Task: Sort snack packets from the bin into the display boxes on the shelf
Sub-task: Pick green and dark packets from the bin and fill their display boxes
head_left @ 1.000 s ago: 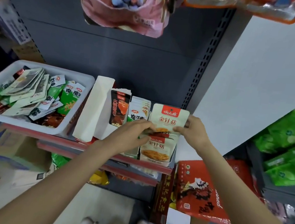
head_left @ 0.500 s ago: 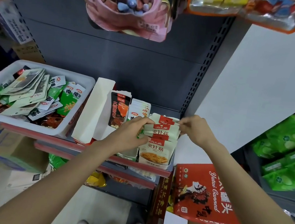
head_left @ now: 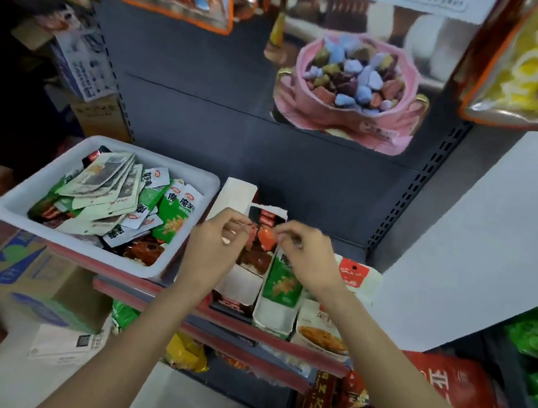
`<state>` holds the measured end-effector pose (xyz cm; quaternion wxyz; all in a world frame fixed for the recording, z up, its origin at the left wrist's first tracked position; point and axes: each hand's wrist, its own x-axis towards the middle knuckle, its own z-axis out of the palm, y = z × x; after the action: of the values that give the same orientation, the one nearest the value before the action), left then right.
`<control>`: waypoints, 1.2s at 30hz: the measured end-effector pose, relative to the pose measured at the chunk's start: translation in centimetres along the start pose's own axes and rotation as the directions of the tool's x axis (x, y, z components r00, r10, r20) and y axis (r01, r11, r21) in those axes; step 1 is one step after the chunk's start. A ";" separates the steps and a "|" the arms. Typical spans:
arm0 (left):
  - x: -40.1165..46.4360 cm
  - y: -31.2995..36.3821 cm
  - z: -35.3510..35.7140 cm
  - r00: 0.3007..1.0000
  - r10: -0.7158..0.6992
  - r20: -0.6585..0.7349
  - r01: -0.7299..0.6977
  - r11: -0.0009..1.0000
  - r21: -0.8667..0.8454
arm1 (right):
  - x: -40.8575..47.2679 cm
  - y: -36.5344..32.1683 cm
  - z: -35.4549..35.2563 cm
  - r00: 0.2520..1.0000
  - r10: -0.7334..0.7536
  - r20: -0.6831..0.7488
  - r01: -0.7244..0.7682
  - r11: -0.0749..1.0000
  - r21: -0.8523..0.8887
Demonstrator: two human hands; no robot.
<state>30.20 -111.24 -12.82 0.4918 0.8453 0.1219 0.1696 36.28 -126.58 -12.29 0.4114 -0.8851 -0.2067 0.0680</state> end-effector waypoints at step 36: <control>14.2 -23.1 -28.3 0.974 0.126 0.188 -0.211 0.805 0.555 | 17.2 -16.1 28.2 0.982 0.080 0.172 -0.061 0.991 -0.117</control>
<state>30.77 -72.38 -17.64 0.2064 0.9709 0.0563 0.1079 38.64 -90.27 -17.67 0.3390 -0.9039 -0.2142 0.1489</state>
